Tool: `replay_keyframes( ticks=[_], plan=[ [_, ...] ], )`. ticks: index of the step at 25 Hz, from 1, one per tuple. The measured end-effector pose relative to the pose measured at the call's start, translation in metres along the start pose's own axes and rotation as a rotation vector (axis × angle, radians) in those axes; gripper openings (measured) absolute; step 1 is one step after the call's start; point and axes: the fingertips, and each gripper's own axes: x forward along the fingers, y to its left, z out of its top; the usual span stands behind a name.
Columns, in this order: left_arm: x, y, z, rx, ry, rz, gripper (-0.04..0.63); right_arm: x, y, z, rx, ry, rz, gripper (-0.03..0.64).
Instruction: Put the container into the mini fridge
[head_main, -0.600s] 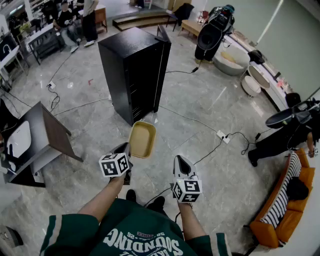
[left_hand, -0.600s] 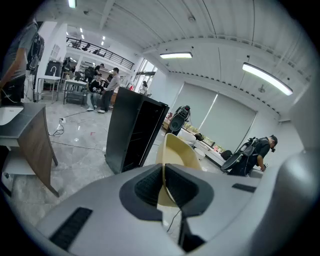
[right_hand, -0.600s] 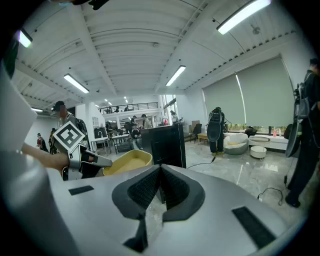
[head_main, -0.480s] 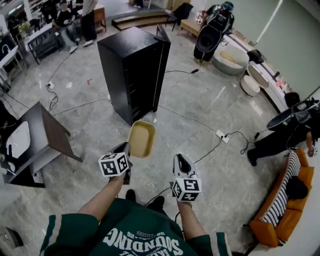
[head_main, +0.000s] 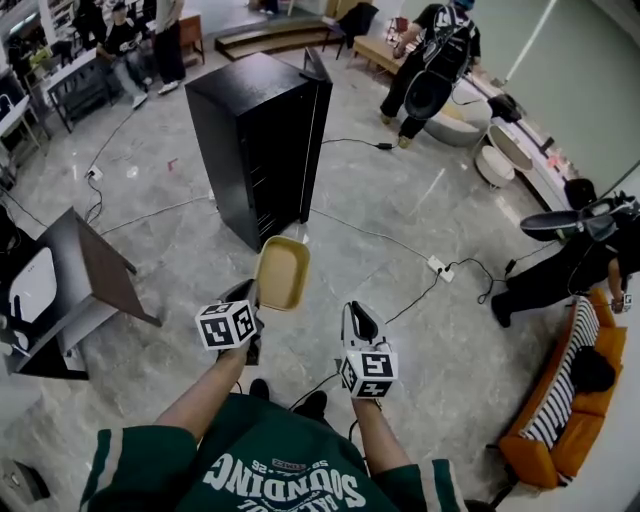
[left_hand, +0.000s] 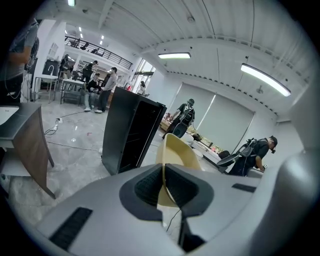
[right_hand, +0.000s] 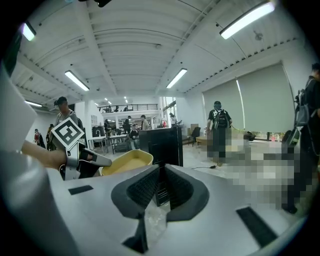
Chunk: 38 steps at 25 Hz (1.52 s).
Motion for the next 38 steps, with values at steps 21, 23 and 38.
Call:
replay_keyframes(
  ticks=[21, 23, 38],
  plan=[
    [0.020, -0.050, -0.010, -0.006, -0.014, 0.026, 0.026, -0.018, -0.053, -0.006, 0.006, -0.002, 0.033, 0.038],
    [0.021, -0.059, -0.013, -0.004, -0.020, 0.035, 0.026, -0.022, -0.061, -0.008, 0.004, 0.001, 0.043, 0.037],
    [0.040, -0.103, -0.026, -0.023, -0.029, 0.064, 0.026, -0.034, -0.104, -0.007, -0.003, -0.007, 0.097, 0.037]
  ],
)
